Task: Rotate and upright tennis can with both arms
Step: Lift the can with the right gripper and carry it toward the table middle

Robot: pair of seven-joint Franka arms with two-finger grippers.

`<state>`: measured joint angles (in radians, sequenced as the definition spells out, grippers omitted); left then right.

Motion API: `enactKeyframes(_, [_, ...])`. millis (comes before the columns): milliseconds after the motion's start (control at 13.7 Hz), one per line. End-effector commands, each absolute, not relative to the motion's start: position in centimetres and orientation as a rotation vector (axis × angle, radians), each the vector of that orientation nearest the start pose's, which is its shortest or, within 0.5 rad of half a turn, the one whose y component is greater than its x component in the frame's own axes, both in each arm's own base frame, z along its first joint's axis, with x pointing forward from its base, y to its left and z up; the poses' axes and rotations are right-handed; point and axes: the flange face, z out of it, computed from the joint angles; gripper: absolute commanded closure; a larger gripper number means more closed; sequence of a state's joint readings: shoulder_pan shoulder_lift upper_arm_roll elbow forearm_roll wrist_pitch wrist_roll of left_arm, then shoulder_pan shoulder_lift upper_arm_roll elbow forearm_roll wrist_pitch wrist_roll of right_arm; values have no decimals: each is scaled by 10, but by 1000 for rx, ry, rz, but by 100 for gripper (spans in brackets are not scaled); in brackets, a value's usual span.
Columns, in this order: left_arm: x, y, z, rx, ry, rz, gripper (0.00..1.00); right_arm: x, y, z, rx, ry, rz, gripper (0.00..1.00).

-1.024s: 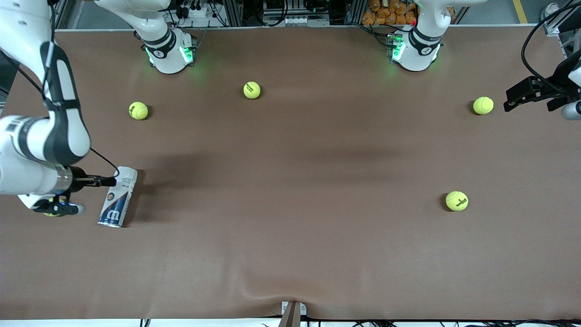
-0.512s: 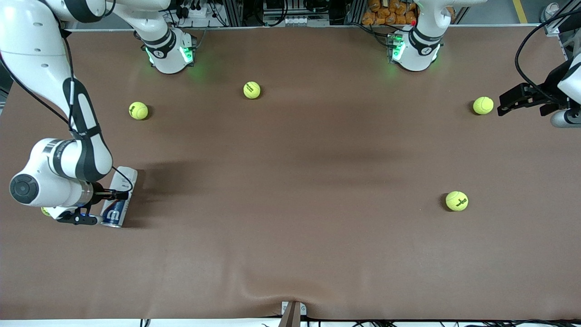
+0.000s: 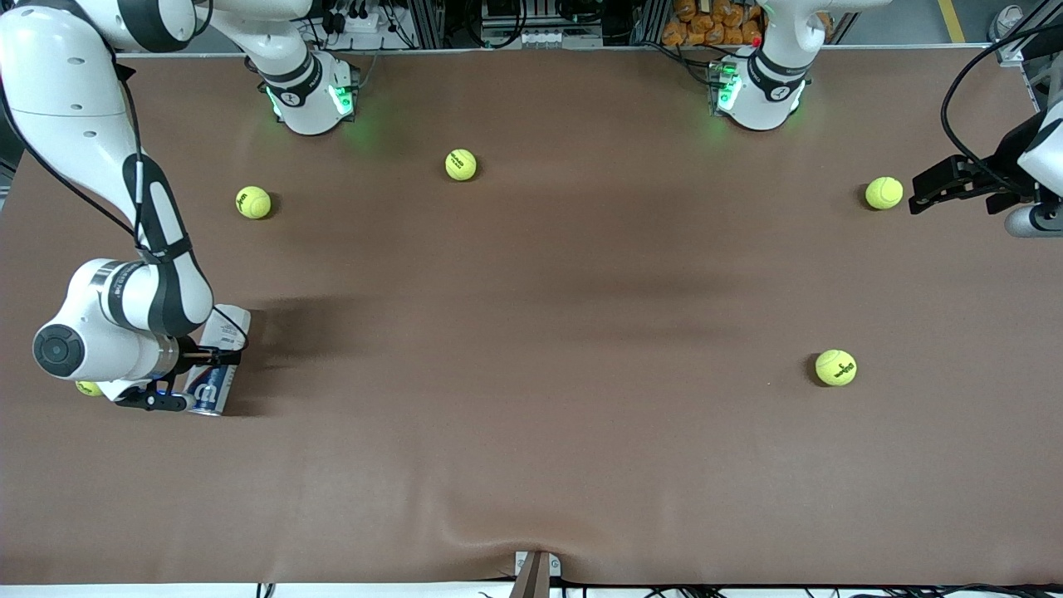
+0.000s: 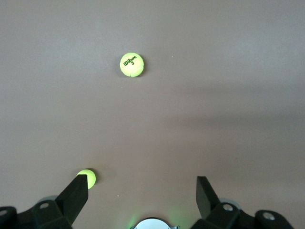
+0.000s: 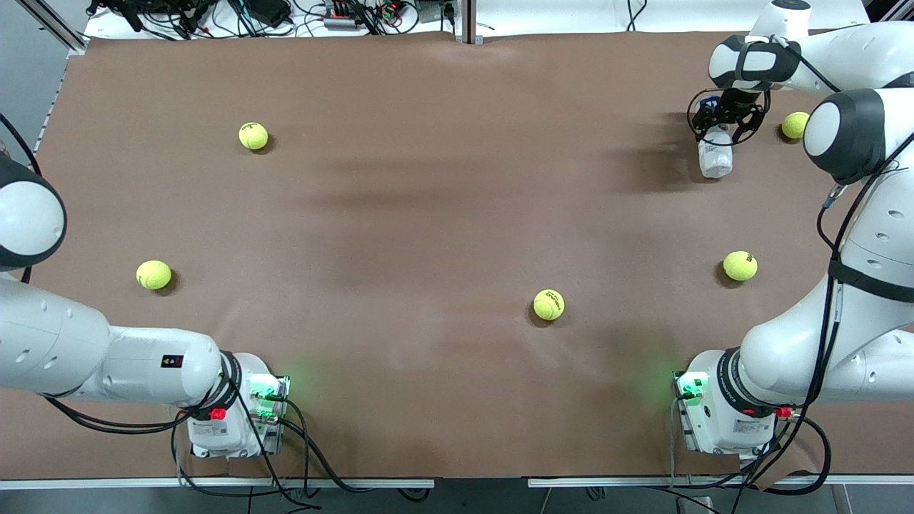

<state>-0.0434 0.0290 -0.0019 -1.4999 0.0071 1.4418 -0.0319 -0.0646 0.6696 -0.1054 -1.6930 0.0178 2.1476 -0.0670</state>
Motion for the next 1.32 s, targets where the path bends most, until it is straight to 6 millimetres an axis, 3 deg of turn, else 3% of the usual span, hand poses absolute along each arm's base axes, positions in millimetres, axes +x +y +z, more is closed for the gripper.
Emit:
enactKeyframes(0, [549,-26,633,-3137,53,140,0,644,-107,182,-3122,165,348,0])
enactKeyframes(220, [549,-25,633,-3139,46,140,0,644,-108,178,-3100,196,343,1])
enactKeyframes(293, [549,-24,633,-3139,46,137,0,645,-108,178,-3101,196,341,29])
enactKeyframes(366, [549,-22,632,-3139,44,142,0,645,-107,179,-3101,194,338,50])
enactKeyframes(439, [549,-22,633,-3139,44,140,0,647,-106,182,-3102,191,331,53])
enactKeyframes(732, [550,-23,631,-3139,46,145,0,663,-102,223,-3110,133,267,51])
enactKeyframes(951, [551,-24,629,-3138,49,152,0,680,-97,280,-3111,2,215,47])
enactKeyframes(1098, [552,-25,628,-3138,51,154,0,690,-78,307,-3097,-147,226,47])
enactKeyframes(1244, [552,-25,627,-3138,51,157,0,698,-46,331,-3075,-350,209,47])
